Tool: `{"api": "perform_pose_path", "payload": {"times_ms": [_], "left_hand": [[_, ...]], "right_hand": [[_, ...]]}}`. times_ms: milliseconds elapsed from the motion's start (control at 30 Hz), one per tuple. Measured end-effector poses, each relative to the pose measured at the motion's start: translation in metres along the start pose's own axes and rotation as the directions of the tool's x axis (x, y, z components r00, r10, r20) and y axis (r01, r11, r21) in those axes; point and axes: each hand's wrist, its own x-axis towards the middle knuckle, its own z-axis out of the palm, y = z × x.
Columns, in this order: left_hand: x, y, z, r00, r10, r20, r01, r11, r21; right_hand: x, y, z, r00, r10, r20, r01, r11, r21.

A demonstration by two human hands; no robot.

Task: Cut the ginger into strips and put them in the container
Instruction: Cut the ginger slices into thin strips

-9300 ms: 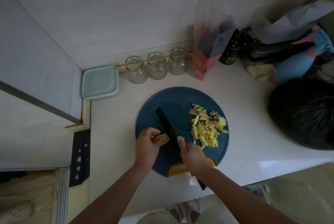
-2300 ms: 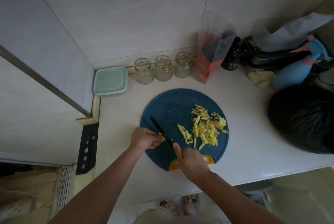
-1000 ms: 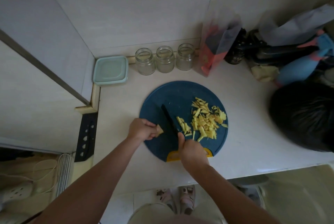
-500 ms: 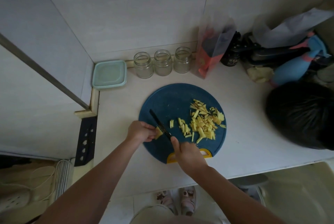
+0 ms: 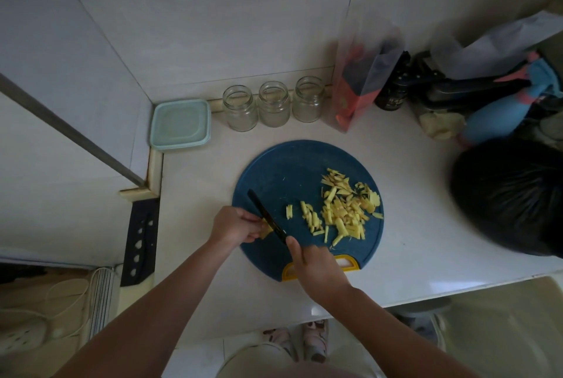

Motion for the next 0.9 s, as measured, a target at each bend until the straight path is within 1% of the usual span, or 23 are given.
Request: {"api": "perform_pose_path", "payload": {"times_ms": [100, 200, 300, 467, 567, 667, 733, 800, 900], "left_hand": [[0.001, 0.001, -0.001, 1.0, 0.003, 0.004, -0.003, 1.0, 0.031], [0.003, 0.002, -0.001, 1.0, 0.004, 0.002, -0.004, 0.999, 0.053], [0.004, 0.003, -0.002, 1.0, 0.01, 0.004, -0.01, 0.997, 0.077], [0.005, 0.002, -0.004, 0.998, 0.062, 0.014, -0.063, 0.989, 0.133], [0.005, 0.003, -0.004, 0.998, 0.068, 0.013, -0.069, 0.986, 0.155], [0.004, 0.005, -0.003, 0.998, 0.059, 0.012, -0.06, 0.989, 0.138], [0.002, 0.005, -0.002, 0.998, 0.059, 0.0, -0.059, 0.992, 0.114], [0.0, 0.003, -0.002, 0.998, 0.054, -0.007, -0.054, 0.995, 0.082], [-0.002, 0.0, -0.001, 0.998, 0.065, -0.019, -0.063, 0.996, 0.066]], "right_hand": [[0.003, 0.002, 0.002, 1.0, -0.014, -0.003, 0.014, 0.999, -0.039], [0.009, 0.003, 0.003, 0.996, -0.074, 0.042, 0.08, 0.986, -0.149], [0.013, -0.001, 0.002, 0.997, 0.005, 0.072, 0.009, 0.981, -0.192], [0.014, -0.013, 0.001, 0.997, 0.028, 0.067, -0.019, 0.99, -0.138], [0.025, -0.024, 0.009, 0.998, 0.063, 0.001, -0.062, 0.98, -0.188], [0.036, -0.037, 0.013, 0.995, 0.083, -0.05, -0.091, 0.979, -0.184], [0.041, -0.041, 0.013, 0.994, 0.074, -0.086, -0.087, 0.983, -0.16], [0.042, -0.035, 0.01, 0.989, 0.101, -0.108, -0.11, 0.99, -0.087], [0.037, -0.018, 0.003, 0.984, 0.154, -0.093, -0.155, 0.988, -0.002]]}}
